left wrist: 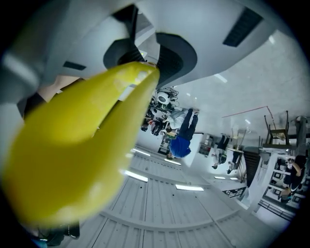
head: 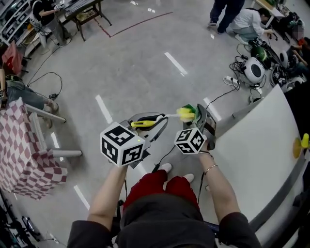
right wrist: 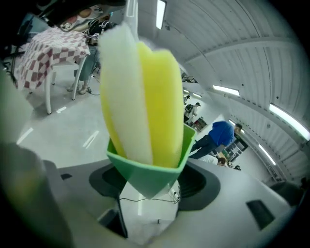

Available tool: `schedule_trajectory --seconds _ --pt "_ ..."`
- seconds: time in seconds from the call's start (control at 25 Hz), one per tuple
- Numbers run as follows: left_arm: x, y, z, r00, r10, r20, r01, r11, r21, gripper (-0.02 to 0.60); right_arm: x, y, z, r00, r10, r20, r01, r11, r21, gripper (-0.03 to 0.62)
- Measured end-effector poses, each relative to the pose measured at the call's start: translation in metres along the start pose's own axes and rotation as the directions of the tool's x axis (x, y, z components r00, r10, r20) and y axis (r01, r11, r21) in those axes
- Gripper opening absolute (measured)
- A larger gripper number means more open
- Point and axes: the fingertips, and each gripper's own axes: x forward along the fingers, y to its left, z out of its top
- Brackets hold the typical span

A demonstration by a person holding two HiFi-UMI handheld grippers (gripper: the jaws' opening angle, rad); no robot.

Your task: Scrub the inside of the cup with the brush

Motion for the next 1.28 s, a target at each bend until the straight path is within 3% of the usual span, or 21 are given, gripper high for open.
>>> schedule_trajectory --seconds 0.28,0.48,0.64,0.8,0.88,0.92,0.96,1.04,1.08,1.16,1.2,1.24,1.28 --pt "0.007 0.015 -0.021 0.999 0.026 -0.038 -0.030 0.996 -0.085 0.044 -0.004 0.026 0.013 1.000 0.015 0.018 -0.012 0.992 -0.127 0.311" --pt "0.005 0.023 -0.027 0.998 0.049 -0.049 -0.055 0.990 -0.134 0.046 -0.006 0.038 0.024 0.999 0.036 0.004 -0.035 0.986 -0.166 0.311" --pt "0.016 0.024 -0.029 0.997 0.040 -0.063 -0.044 0.997 -0.064 0.046 0.000 0.040 0.024 0.997 0.076 -0.002 -0.075 0.982 -0.174 0.311" --pt "0.005 0.015 -0.034 0.995 -0.010 -0.095 0.021 0.992 0.122 0.046 -0.009 0.052 0.029 0.988 0.153 0.005 -0.149 0.971 -0.188 0.311" --pt "-0.002 0.007 -0.034 0.990 -0.041 -0.132 0.077 0.956 0.282 0.046 -0.016 0.059 0.034 0.980 0.196 0.022 -0.188 0.960 -0.206 0.311" --pt "-0.003 0.003 -0.034 0.985 -0.058 -0.160 0.114 0.920 0.374 0.046 -0.017 0.061 0.036 0.975 0.220 0.030 -0.209 0.955 -0.213 0.311" --pt "-0.003 -0.001 -0.035 0.978 -0.075 -0.194 0.159 0.870 0.467 0.046 -0.018 0.062 0.037 0.969 0.245 0.036 -0.231 0.948 -0.219 0.311" --pt "0.003 -0.008 -0.038 0.959 -0.102 -0.264 0.250 0.745 0.618 0.046 -0.016 0.063 0.034 0.955 0.293 0.043 -0.275 0.932 -0.238 0.311" --pt "0.006 -0.010 -0.037 0.950 -0.112 -0.293 0.286 0.690 0.665 0.045 -0.015 0.062 0.033 0.948 0.314 0.046 -0.294 0.923 -0.249 0.311" --pt "0.010 -0.011 -0.033 0.936 -0.122 -0.332 0.335 0.607 0.721 0.045 -0.014 0.057 0.033 0.940 0.336 0.057 -0.312 0.916 -0.252 0.311" --pt "0.011 -0.012 -0.032 0.932 -0.124 -0.340 0.346 0.583 0.736 0.045 -0.014 0.055 0.034 0.942 0.331 0.062 -0.306 0.919 -0.247 0.311" --pt "0.011 -0.013 -0.033 0.932 -0.125 -0.339 0.346 0.576 0.740 0.046 -0.015 0.054 0.033 0.947 0.315 0.065 -0.291 0.925 -0.243 0.311" --pt "0.011 -0.015 -0.033 0.936 -0.125 -0.329 0.336 0.594 0.731 0.046 -0.016 0.053 0.032 0.955 0.291 0.064 -0.268 0.932 -0.242 0.311"
